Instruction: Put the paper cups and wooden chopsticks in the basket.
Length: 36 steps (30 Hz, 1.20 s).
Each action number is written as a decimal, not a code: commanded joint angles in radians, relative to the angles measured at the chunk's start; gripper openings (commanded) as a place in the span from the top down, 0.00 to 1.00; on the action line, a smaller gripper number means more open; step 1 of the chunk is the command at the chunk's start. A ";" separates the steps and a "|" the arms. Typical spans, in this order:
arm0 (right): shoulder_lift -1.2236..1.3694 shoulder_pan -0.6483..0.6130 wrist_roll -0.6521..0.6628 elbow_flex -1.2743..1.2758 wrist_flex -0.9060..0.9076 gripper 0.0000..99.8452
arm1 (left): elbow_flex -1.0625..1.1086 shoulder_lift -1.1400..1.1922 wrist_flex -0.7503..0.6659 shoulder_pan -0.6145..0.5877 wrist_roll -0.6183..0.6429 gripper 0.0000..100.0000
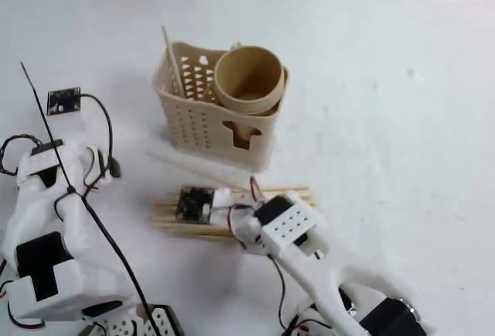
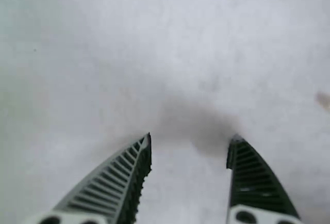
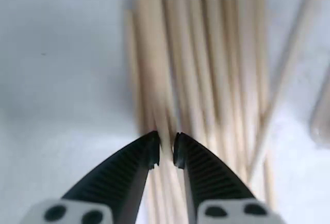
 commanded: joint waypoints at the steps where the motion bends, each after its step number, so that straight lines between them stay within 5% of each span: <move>1: -0.008 0.025 -0.017 -0.140 0.054 0.94 | -0.026 0.001 -0.012 -0.010 0.006 0.76; 14: 0.002 0.025 -0.146 -0.385 0.148 0.96 | -0.026 0.001 -0.012 -0.010 0.005 0.76; 19: 0.099 -0.015 -0.100 -0.292 0.130 0.82 | -0.026 0.001 -0.012 -0.010 0.003 0.76; 29: 0.162 -0.070 -0.103 -0.192 0.124 0.89 | -0.026 0.001 -0.012 -0.010 0.003 0.76; 36: 0.025 -0.237 -0.120 -0.094 0.197 0.89 | -0.026 0.001 -0.012 -0.010 0.003 0.76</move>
